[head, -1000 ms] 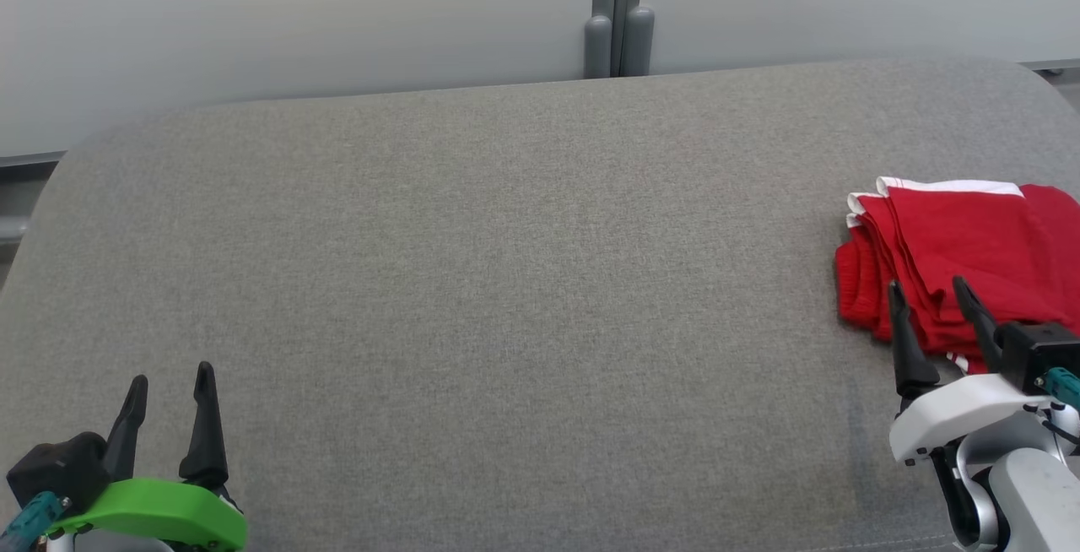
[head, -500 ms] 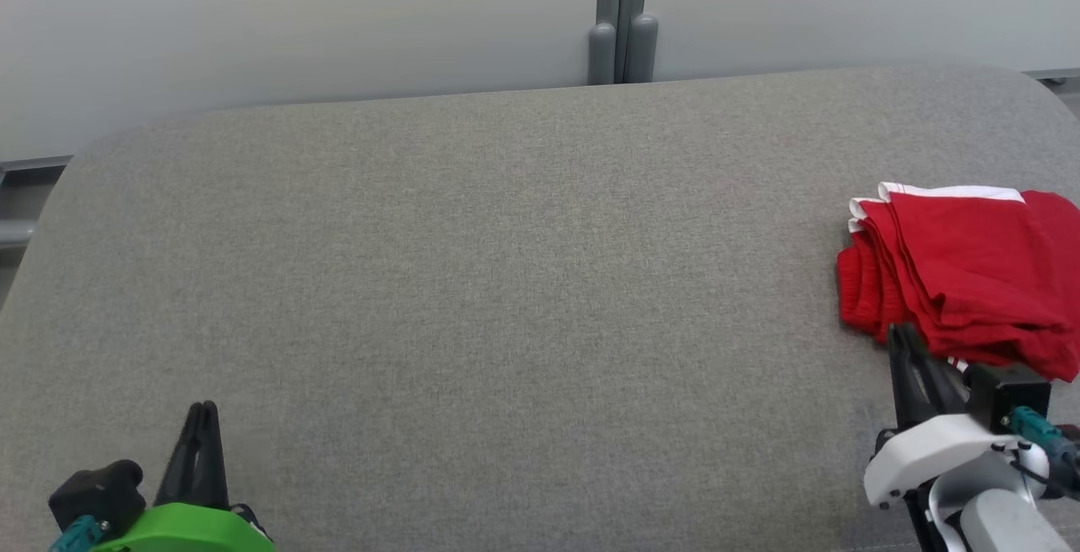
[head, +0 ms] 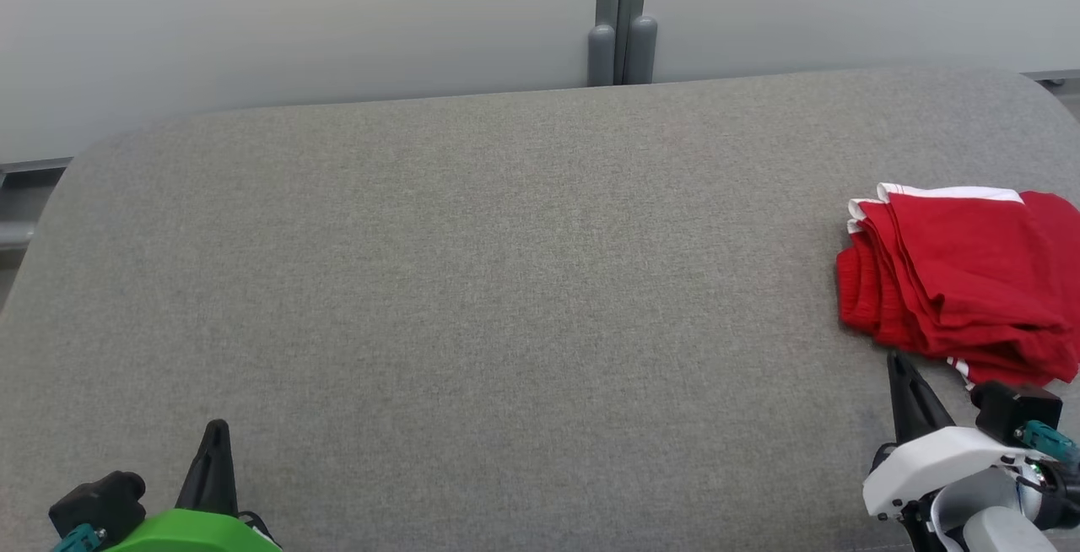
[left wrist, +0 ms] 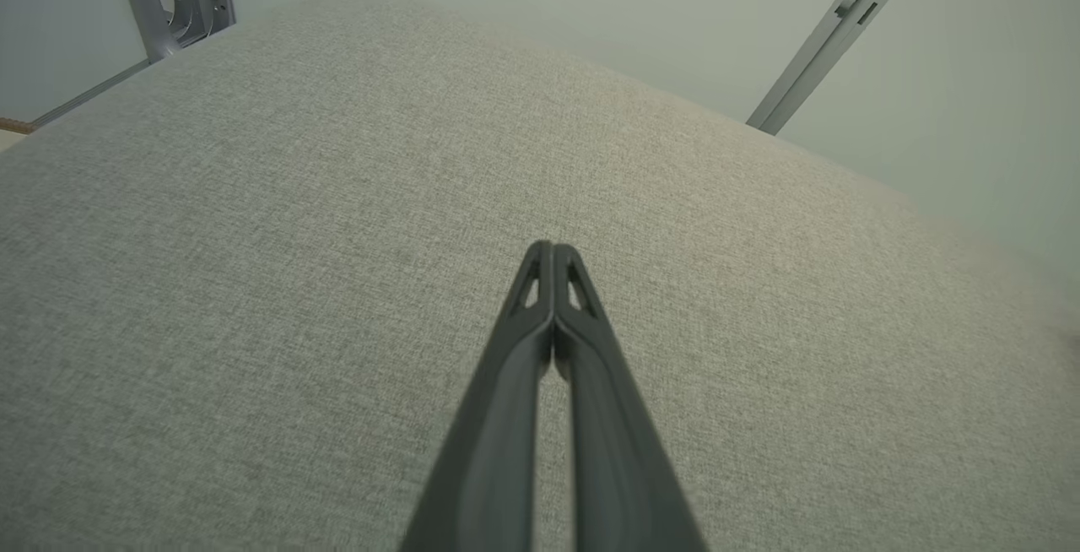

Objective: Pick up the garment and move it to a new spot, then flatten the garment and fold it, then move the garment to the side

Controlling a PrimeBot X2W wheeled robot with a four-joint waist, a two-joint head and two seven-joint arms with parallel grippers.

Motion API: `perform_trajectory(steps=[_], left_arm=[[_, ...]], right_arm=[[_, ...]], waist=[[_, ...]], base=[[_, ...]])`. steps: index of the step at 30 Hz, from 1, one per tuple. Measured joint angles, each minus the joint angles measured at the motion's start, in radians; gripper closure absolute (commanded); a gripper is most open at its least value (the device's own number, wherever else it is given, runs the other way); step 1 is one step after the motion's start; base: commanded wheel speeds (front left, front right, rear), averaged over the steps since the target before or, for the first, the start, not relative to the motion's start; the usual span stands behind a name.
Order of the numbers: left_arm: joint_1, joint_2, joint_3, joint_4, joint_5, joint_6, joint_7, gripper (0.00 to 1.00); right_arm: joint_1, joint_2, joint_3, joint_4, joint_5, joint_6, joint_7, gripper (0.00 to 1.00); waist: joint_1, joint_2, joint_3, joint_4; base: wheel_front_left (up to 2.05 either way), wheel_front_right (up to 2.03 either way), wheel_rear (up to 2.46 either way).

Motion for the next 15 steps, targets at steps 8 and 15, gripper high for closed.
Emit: perform_trajectory(steps=[8,15], left_arm=[[0.000,-0.013,0.026,0.000,-0.073,-0.016,0.027,1.00],[-0.001,-0.028,0.038,0.002,-0.137,-0.029,0.049,1.00]], right_arm=[[-0.003,0.019,-0.023,-0.002,0.111,0.016,0.028,1.00],[-0.011,0.028,-0.050,-0.002,0.189,0.030,0.052,1.00]], waist=[[0.0000,0.0000,-0.002,0.000],[0.0000,0.0000,-0.003,-0.001]], base=[[0.00,0.00,0.00],[0.00,0.00,0.00]])
